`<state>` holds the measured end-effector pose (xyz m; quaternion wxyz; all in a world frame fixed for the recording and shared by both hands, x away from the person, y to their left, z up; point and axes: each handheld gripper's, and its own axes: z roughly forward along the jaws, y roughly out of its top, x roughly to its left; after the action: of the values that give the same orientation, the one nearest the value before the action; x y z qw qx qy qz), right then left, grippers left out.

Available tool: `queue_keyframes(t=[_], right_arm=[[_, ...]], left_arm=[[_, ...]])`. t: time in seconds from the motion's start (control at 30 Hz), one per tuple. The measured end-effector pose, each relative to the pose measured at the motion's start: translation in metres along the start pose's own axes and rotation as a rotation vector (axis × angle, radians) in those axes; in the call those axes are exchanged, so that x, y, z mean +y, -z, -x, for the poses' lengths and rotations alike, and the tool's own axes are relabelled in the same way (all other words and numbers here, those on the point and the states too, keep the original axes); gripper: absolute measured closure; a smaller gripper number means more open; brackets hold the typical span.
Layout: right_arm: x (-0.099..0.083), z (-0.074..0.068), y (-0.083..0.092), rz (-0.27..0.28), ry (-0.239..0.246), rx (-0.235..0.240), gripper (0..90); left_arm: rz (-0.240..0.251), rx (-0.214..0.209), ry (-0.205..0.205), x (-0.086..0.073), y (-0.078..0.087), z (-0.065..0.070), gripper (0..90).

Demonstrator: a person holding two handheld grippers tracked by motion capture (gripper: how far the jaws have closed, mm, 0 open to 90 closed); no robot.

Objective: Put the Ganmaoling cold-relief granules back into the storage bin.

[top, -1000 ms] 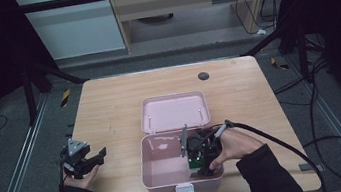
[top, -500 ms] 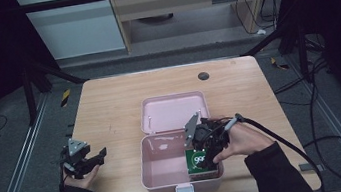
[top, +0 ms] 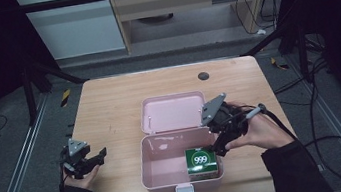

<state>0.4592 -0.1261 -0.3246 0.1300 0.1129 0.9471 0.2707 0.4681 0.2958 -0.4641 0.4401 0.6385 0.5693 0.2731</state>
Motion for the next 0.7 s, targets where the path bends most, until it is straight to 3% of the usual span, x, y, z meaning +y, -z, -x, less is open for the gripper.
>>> queue_keyframes(t=[0.4, 0.7], right_arm=[[-0.047, 0.009, 0.025, 0.136, -0.149, -0.116, 5.0], [-0.089, 0.015, 0.020, 0.249, -0.319, -0.223, 4.3]], left_arm=[[0.000, 0.000, 0.000, -0.001, 0.000, 0.001, 34.8], [-0.008, 0.000, -0.008, -0.001, -0.001, 0.001, 34.6]])
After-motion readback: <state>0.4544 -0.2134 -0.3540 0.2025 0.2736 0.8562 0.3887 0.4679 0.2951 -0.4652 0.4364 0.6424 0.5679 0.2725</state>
